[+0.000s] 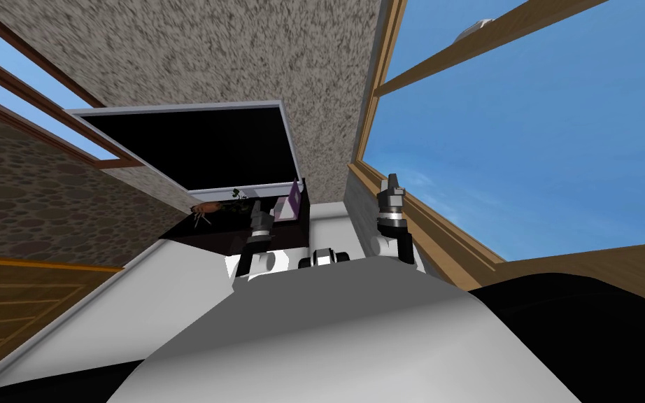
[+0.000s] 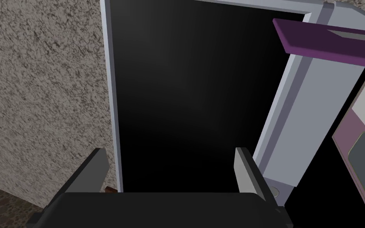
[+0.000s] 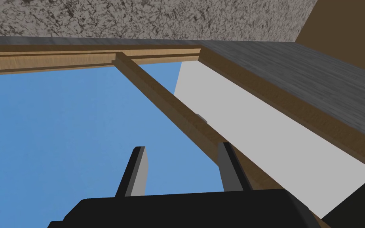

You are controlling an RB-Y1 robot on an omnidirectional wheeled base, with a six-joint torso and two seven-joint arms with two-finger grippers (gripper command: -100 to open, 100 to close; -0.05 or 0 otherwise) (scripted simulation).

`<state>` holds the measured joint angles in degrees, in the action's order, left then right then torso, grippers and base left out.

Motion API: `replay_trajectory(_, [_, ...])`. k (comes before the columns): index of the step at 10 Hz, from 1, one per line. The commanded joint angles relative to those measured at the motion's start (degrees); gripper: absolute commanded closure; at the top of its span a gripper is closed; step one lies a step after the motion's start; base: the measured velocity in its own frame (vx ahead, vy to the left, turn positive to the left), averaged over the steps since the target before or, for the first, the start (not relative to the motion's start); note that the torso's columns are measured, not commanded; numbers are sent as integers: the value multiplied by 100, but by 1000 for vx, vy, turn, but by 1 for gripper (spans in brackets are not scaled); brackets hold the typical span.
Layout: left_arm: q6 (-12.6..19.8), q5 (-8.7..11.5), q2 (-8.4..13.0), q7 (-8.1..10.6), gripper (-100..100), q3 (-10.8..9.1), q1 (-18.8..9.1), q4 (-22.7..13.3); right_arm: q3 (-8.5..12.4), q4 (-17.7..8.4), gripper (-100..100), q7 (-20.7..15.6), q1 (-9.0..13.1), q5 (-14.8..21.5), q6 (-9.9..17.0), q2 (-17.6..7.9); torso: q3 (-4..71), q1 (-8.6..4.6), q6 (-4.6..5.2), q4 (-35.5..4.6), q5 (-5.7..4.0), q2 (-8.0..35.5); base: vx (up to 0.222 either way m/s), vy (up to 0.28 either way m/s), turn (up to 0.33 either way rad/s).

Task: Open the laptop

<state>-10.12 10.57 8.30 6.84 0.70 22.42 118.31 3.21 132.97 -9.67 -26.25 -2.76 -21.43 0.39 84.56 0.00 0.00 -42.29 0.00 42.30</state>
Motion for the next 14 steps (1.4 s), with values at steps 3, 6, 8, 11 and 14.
replay_trajectory(3, [457, 88, 152, 99, -100, 76, -162, -205, 0, 0, 0, 0, 0, 0, 0, 0, 1, -1, 0, 1, 0, -2, 39, -5, -11])
replay_trajectory(6, [773, 155, 164, 175, -100, 132, -280, -359, 0, 0, 0, 0, 0, 0, 0, 0, 2, 1, 0, 1, 1, -3, 48, -2, -14])
replay_trajectory(8, [997, 202, 88, 228, -100, 173, -362, -463, 0, 0, 0, 0, 0, 0, 0, 0, 1, 0, 0, 1, 0, -2, 48, -5, -15])
replay_trajectory(11, [1328, 274, -175, 309, -100, 232, -482, -604, 0, 0, 0, 0, 0, 0, 0, 0, 1, -1, 0, 0, 0, -1, 47, -7, -15])
replay_trajectory(14, [1601, 334, -635, 377, -100, 282, -579, -710, 0, 0, 0, 0, 0, 0, 0, 0, 0, 2, 0, 0, 1, 0, 44, -1, -11])
